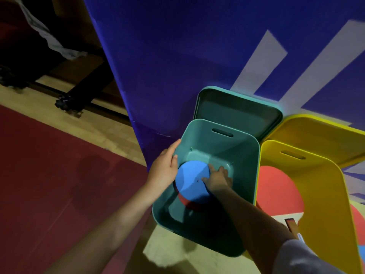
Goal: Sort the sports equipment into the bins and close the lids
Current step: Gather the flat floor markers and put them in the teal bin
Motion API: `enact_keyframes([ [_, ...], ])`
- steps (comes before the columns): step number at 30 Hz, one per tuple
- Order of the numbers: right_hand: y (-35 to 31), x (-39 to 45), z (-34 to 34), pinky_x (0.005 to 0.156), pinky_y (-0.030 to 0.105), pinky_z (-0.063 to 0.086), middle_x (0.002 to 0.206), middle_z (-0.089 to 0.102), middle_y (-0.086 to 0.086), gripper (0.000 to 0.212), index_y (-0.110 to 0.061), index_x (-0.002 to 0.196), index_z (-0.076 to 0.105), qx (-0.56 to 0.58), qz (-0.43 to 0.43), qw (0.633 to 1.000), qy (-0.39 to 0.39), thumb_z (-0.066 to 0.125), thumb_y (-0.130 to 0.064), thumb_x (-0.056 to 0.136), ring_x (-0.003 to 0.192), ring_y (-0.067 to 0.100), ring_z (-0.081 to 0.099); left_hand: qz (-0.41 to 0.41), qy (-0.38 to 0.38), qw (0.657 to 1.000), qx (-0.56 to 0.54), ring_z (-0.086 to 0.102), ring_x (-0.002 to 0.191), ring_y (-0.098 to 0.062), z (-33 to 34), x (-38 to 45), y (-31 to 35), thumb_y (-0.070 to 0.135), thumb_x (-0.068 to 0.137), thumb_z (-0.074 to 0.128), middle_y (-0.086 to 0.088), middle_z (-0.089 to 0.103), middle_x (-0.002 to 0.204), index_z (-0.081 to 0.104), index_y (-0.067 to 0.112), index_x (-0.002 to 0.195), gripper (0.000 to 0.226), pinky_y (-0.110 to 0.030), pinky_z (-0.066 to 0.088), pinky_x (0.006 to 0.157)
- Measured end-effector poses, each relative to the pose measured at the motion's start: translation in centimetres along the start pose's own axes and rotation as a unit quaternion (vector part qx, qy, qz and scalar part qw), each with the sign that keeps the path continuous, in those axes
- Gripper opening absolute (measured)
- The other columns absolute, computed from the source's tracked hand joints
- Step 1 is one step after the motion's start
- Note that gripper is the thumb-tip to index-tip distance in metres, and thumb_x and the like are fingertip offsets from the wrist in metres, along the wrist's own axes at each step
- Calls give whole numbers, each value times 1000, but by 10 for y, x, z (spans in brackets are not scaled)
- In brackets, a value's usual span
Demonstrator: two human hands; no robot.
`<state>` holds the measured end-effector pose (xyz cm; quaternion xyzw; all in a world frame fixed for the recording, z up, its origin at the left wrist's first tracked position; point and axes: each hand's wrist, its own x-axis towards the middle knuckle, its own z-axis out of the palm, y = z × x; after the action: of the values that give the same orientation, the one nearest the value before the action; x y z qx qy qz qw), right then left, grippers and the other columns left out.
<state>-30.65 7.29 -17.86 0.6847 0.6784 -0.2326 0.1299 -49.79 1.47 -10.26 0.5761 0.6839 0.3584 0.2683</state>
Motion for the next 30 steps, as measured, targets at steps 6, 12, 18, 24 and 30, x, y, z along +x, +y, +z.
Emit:
enact_keyframes([
  [6, -10, -15, -50, 98, 40, 42, 139, 40, 15, 63, -16, 147, 26, 38, -57, 996, 62, 51, -35, 92, 126, 33, 42, -1, -2, 1000, 14, 54, 119, -22, -6, -3, 7, 12, 95, 45, -6, 56, 132, 40, 26, 143, 51, -38, 45, 98],
  [12, 31, -87, -122, 90, 36, 47, 118, 56, 8, 54, -19, 140, 43, 172, -257, 922, 234, 60, -28, 89, 102, 24, 58, 168, 29, 968, 182, 54, 107, -28, -7, -26, 50, 29, 85, 37, -6, 56, 120, 57, 18, 128, 49, -43, 49, 90],
  [18, 174, -143, -134, 79, 32, 46, 97, 60, 2, 44, -13, 132, 52, 343, -98, 868, 346, 62, -15, 89, 81, 17, 56, 235, -77, 968, 39, 53, 110, -16, 59, -66, 143, 25, 88, 46, -1, 54, 118, 59, 20, 126, 40, -30, 41, 98],
  [24, 311, -196, -100, 72, 32, 44, 98, 61, 7, 43, -17, 132, 49, 389, 44, 862, 323, 58, -19, 91, 84, 24, 59, 282, -211, 935, 31, 54, 110, -17, 149, -104, 225, 15, 91, 51, -2, 56, 120, 58, 22, 125, 35, -25, 39, 95],
  [30, 440, -225, -66, 76, 39, 47, 83, 54, 3, 42, -11, 133, 49, 405, 132, 861, 277, 57, -15, 92, 72, 22, 52, 268, -274, 923, 15, 57, 105, -16, 241, -142, 284, 11, 91, 51, -4, 57, 119, 56, 19, 128, 38, -30, 45, 90],
])
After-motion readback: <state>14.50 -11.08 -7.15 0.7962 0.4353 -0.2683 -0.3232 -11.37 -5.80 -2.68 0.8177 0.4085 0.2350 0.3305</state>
